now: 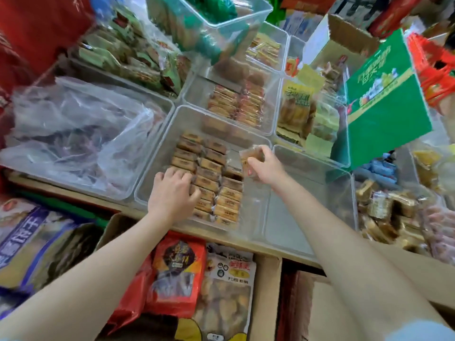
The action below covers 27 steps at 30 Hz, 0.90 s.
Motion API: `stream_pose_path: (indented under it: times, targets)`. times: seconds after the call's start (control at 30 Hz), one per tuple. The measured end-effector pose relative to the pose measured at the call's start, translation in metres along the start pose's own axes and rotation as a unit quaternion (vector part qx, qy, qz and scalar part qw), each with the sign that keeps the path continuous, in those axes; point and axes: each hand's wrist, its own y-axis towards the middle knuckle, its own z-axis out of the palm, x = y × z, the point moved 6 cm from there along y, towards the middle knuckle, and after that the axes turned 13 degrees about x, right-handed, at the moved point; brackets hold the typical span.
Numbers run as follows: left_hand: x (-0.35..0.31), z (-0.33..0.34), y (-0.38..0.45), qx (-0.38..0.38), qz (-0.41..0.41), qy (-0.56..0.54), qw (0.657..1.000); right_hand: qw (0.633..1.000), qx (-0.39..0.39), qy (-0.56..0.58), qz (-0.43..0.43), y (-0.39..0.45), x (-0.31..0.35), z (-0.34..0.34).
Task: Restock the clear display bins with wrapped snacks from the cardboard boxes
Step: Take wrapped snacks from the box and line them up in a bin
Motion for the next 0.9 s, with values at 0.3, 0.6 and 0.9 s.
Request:
stream_pose_path:
  times: [0.3,0.6,0.9]
  targets:
    - [0.003,0.002,0.005,-0.011,-0.012,0.01,1.0,0.848,0.037,-0.526,0.041,0.102,-0.014,0.051]
    - [0.002,0.002,0.005,-0.017,-0.01,0.01,1.0,0.929,0.063,-0.356,0.079,0.108,-0.063,0.082]
    - [0.002,0.0,0.003,-0.007,-0.007,0.01,1.0,0.938,0.06,-0.341,0.008,0.053,-0.02,0.059]
